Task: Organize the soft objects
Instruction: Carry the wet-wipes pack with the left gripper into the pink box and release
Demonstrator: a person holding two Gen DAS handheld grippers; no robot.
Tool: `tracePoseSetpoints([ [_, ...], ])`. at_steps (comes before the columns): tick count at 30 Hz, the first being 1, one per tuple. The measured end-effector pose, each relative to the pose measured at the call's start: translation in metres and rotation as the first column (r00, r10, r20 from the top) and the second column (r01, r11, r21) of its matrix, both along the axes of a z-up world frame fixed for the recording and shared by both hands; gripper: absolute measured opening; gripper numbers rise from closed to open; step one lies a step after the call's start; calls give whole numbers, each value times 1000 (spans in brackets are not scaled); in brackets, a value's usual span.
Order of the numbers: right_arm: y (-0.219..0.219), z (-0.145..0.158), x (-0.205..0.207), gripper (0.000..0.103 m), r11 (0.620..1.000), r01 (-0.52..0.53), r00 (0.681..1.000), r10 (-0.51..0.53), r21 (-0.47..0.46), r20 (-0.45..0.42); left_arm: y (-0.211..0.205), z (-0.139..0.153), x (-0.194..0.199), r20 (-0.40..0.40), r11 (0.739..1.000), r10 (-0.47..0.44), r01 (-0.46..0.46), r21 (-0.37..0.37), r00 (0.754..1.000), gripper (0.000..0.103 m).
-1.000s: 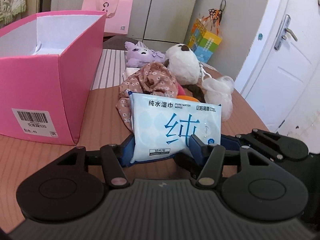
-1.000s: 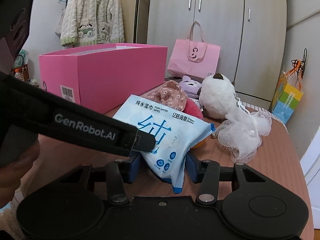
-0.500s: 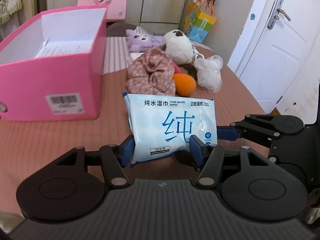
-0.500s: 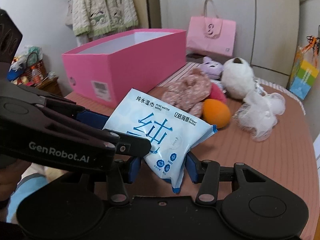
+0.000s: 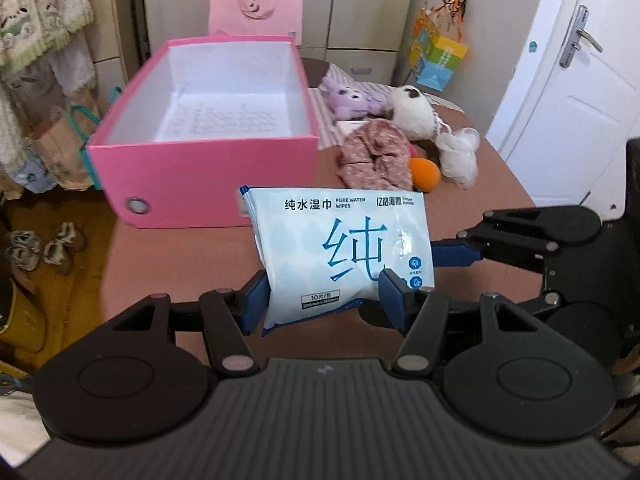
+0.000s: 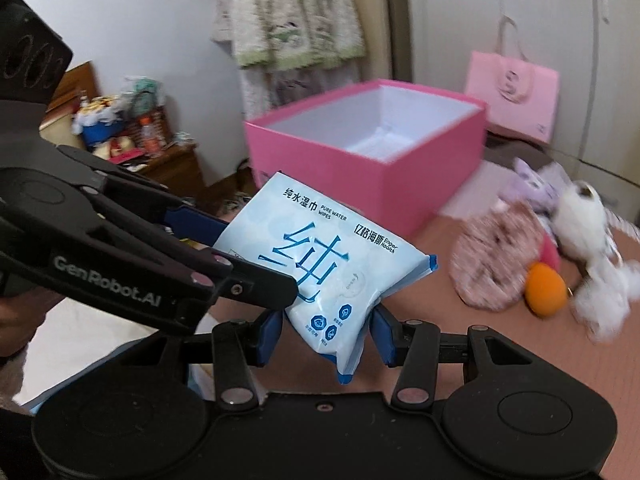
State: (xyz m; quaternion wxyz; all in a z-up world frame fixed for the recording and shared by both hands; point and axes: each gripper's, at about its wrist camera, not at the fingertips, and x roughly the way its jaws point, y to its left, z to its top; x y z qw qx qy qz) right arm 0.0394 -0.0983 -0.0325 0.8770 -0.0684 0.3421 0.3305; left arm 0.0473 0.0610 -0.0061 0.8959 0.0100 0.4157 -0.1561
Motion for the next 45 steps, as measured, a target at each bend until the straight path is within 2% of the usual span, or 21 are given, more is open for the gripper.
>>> tracePoseSetpoints([
  [4, 17, 12, 8, 54, 998, -64, 997, 65, 14, -32, 20, 16, 3, -16, 1000, 12, -12, 27, 1000, 57],
  [7, 27, 21, 19, 54, 996, -90, 995, 90, 21, -39, 33, 28, 13, -24, 1000, 16, -16, 17, 1000, 57],
  [11, 36, 38, 37, 54, 996, -82, 997, 83, 23, -6, 40, 42, 34, 20, 1000, 9, -9, 11, 1000, 57],
  [17, 38, 55, 86, 56, 999, -25, 998, 23, 42, 50, 41, 56, 85, 118, 1000, -14, 12, 17, 993, 57],
  [21, 39, 58, 132, 56, 999, 18, 999, -20, 51, 48, 44, 57, 136, 125, 1000, -16, 17, -9, 992, 57],
  [24, 40, 57, 168, 56, 998, 44, 997, -46, 42, 54, 46, 52, 175, 118, 999, -9, 13, -37, 993, 57],
  [28, 44, 49, 214, 56, 997, 78, 997, -79, 28, 19, 50, 38, 221, 94, 998, -2, 8, -62, 996, 57],
  [34, 61, 29, 267, 56, 994, 101, 994, -102, -47, -30, 58, 12, 279, 2, 994, 25, -25, -110, 1000, 57],
  [41, 72, 14, 297, 56, 991, 81, 994, -88, -103, -63, 74, -12, 309, -95, 981, 63, -79, -177, 994, 57],
  [45, 76, 10, 299, 56, 985, 80, 996, -86, -152, -29, 70, -19, 309, -52, 983, 69, -77, -169, 996, 64],
])
